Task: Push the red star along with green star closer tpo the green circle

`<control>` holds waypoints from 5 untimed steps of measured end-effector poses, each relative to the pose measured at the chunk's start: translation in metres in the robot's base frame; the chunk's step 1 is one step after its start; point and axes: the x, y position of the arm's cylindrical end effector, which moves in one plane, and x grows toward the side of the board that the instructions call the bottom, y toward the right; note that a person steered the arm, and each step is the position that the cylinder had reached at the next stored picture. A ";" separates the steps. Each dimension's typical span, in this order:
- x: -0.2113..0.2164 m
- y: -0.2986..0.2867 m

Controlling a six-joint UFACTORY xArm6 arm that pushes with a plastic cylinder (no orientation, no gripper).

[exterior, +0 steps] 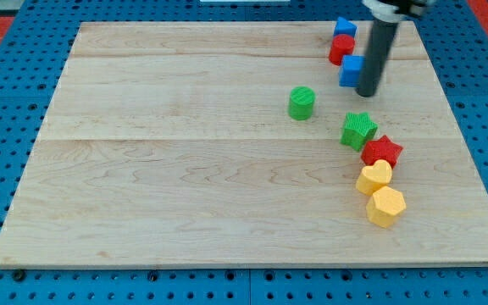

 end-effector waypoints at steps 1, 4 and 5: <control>0.052 0.062; 0.147 -0.019; 0.148 -0.037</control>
